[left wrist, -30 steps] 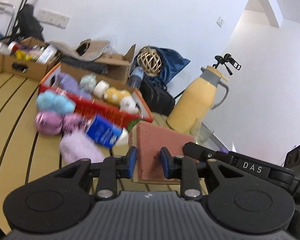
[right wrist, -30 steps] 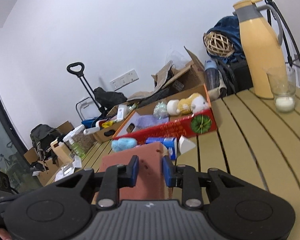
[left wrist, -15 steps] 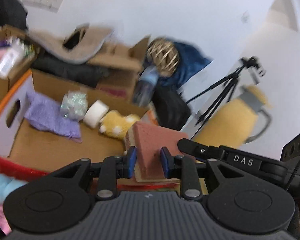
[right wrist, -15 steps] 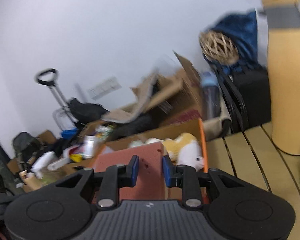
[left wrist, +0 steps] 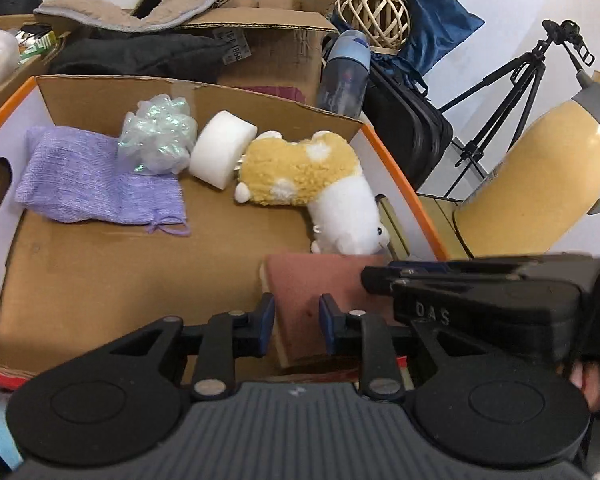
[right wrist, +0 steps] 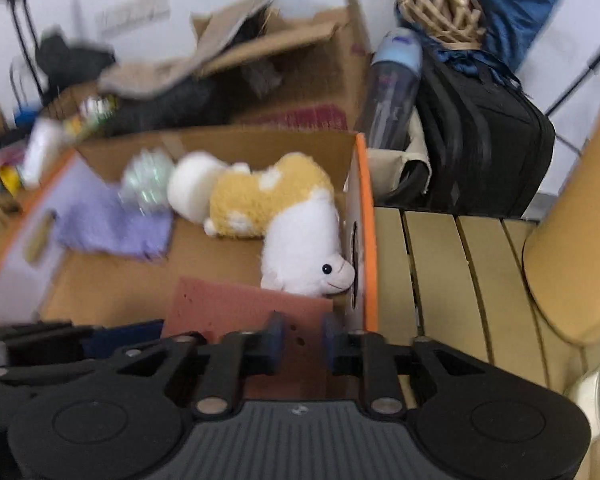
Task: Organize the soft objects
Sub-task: 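Carry the pink sponge block with both grippers into the box and open, then move both grippers back over the table toward the lavender fuzzy towel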
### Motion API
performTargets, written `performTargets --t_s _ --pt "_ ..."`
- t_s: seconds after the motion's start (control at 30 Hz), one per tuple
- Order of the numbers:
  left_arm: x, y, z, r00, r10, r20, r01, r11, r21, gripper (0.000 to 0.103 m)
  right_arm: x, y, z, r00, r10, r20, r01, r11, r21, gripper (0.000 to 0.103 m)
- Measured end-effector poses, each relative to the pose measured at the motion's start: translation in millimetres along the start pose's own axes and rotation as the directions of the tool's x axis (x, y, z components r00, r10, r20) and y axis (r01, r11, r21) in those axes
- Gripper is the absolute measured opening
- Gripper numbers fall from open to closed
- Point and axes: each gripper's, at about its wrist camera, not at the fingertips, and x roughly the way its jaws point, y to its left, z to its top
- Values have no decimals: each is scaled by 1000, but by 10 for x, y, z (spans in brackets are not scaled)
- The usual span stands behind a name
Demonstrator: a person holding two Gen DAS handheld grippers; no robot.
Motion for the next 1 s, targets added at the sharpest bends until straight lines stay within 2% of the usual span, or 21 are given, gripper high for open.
performTargets --t_s 0.07,0.13,0.2,0.3,0.4,0.47,0.5,0.53,0.63,0.7,0.8,0.9,0.97,1.0 --pt "-187 29 11 1000 -13 12 13 1000 -8 26 9 26 70 1000 -14 -23 14 1000 -2 17" --pt "-487 17 46 998 -2 59 0 1000 19 28 -118 59 120 1000 2 -17 -2 1000 -3 22" --pt "-845 14 85 994 21 105 -27 998 54 30 -372 113 141 1000 4 25 -3 1000 -20 23" --pt "-1462 10 118 979 80 187 -103 988 118 37 -891 193 154 995 30 98 -27 999 -40 34" --pt "-2127 -39 97 952 142 272 -197 962 187 48 -1469 224 123 986 32 163 -20 997 -70 37" --pt "-2524 -79 49 925 174 338 -252 947 201 59 -1869 226 82 977 34 210 -17 996 -83 39" --pt "-2726 -90 16 911 187 367 -273 942 196 65 -2074 225 38 971 35 237 -16 996 -85 44" --pt "-2895 -99 -13 901 194 388 -283 941 186 67 -2261 219 -15 964 38 262 -17 996 -84 48" --pt "-3267 -137 -162 884 194 425 -287 943 167 72 -2710 238 -199 947 49 318 -21 996 -91 52" --pt "-3423 -164 -334 872 199 447 -300 939 168 74 -2909 269 -368 939 60 338 -27 994 -104 53" --pt "-3637 -168 -759 849 185 495 -312 932 185 74 -3144 315 -726 920 86 383 -43 992 -118 55" --pt "-3844 -74 -1452 812 141 567 -272 950 154 77 -3364 355 -1303 875 139 464 -91 988 -124 60" --pt "-3923 -28 -1996 774 148 616 -287 949 132 79 -3443 406 -1764 840 172 515 -115 983 -140 64" --pt "-3952 -18 -2221 761 153 631 -297 946 128 82 -3461 439 -2017 826 186 531 -127 981 -146 68"
